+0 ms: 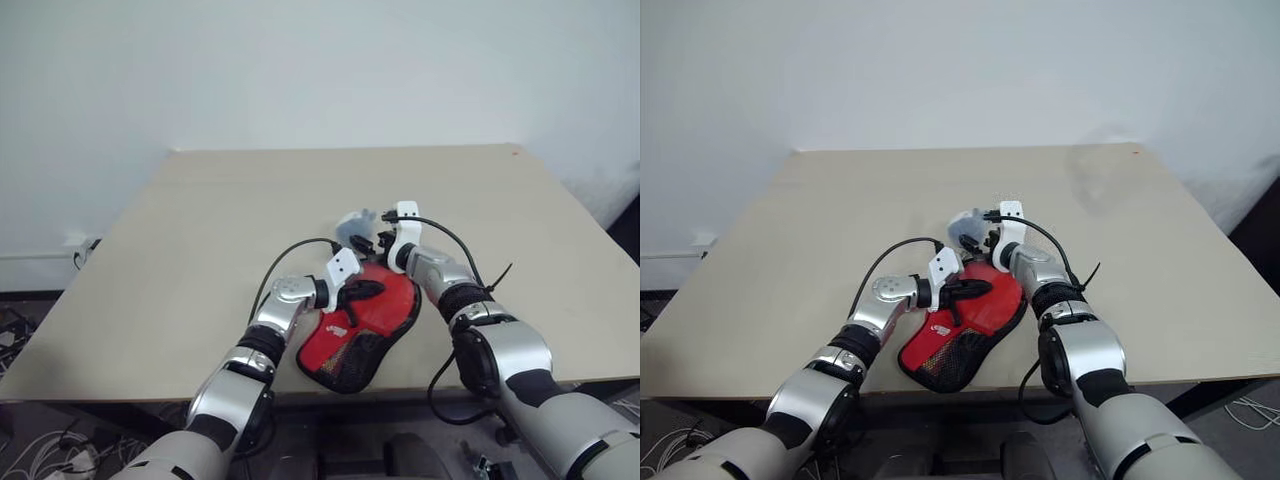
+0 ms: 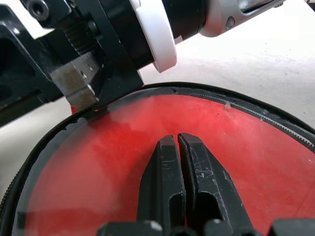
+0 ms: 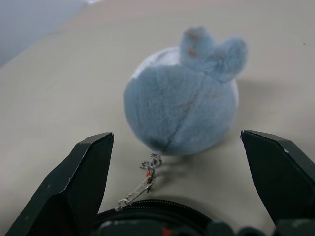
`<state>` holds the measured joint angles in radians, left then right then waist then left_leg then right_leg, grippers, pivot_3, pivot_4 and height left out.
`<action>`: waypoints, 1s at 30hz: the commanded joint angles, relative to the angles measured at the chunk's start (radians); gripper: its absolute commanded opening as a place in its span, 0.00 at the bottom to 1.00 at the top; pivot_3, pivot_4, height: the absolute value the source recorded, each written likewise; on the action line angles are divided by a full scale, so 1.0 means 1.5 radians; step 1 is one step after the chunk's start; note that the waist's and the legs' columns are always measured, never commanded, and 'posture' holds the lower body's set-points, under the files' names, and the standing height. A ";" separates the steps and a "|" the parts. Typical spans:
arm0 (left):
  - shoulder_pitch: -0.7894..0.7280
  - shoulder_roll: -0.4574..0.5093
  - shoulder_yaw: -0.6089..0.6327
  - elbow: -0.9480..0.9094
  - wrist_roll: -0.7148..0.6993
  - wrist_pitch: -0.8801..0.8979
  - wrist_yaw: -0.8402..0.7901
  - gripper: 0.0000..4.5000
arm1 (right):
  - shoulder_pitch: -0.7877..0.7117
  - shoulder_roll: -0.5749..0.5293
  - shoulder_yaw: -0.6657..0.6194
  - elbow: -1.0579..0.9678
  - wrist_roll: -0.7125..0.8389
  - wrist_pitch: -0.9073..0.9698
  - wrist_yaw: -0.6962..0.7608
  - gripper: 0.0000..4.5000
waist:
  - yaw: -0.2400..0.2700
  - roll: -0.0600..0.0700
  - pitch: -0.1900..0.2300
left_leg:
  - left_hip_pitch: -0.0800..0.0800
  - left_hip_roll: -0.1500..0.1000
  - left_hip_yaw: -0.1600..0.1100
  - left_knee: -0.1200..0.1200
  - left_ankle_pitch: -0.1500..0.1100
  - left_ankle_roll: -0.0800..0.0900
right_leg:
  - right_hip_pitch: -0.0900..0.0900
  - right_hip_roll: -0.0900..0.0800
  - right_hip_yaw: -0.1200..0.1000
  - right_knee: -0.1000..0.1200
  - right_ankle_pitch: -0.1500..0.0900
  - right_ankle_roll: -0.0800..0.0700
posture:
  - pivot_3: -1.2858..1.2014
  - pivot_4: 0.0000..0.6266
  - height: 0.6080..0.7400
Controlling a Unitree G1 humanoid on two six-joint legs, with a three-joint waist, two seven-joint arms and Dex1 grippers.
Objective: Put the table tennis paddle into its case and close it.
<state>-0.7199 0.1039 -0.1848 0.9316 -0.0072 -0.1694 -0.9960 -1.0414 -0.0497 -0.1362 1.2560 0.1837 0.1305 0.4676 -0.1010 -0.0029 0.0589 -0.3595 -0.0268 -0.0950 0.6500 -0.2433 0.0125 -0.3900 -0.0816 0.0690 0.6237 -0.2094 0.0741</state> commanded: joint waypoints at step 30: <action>0.022 0.023 0.050 -0.132 -0.085 0.120 -0.053 0.00 | 0.090 -0.067 -0.010 -0.172 -0.017 -0.009 0.021 0.99 | -0.002 0.001 0.000 | -0.001 0.000 0.000 0.000 0.000 0.000 | -0.001 0.000 0.001 0.000 0.000 0.000 | 0.52 0.00 1.00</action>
<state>-0.6780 0.1272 -0.1342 0.8037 -0.0968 -0.0105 -1.0596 -0.9030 -0.1399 -0.1614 1.0884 0.1580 0.1104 0.4831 -0.1045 -0.0020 0.0596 -0.3614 -0.0269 -0.0945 0.6494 -0.2433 0.0126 -0.3921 -0.0815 0.0701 0.6233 -0.2095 0.0743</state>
